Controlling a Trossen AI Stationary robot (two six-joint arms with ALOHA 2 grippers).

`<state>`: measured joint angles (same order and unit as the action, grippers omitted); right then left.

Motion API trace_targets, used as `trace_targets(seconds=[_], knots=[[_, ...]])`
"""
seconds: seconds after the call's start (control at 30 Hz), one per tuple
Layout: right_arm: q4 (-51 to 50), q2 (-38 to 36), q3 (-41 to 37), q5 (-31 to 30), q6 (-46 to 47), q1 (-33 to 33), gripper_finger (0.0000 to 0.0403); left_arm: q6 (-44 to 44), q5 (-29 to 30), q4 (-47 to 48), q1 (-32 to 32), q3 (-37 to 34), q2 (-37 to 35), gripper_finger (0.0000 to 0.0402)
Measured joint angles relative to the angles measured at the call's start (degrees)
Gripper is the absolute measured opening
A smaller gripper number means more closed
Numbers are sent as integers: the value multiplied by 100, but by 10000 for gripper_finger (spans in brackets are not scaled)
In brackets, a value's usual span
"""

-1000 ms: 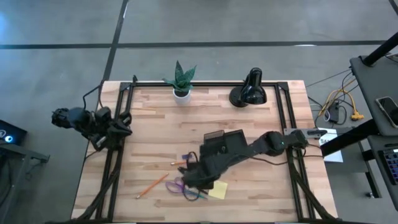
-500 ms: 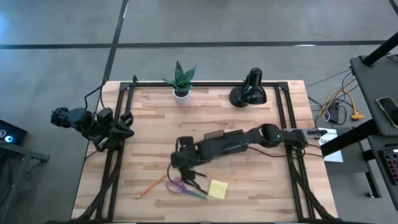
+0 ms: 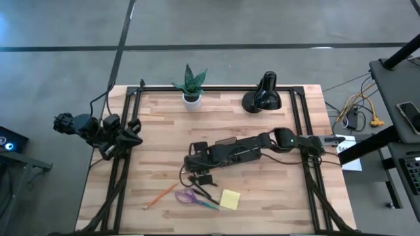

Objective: Pick and place office supplies into organizer
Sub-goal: Put the blue eraser into the black desk organizer

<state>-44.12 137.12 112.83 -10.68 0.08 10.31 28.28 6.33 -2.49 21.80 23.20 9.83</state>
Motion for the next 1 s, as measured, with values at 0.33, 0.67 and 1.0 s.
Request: trace_targets(seconds=[0.33, 0.67, 1.0], knots=[[338, -24, -370, 265, -53, -54, 127, -16, 1, 1, -2, -4, 112, 17], [405, -39, -515, 536, 70, -158, 120, -16, 1, -6, -4, -4, 253, 17], [326, -35, -502, 915, 645, -249, 60, -16, 2, -5, -4, -4, 247, 17]])
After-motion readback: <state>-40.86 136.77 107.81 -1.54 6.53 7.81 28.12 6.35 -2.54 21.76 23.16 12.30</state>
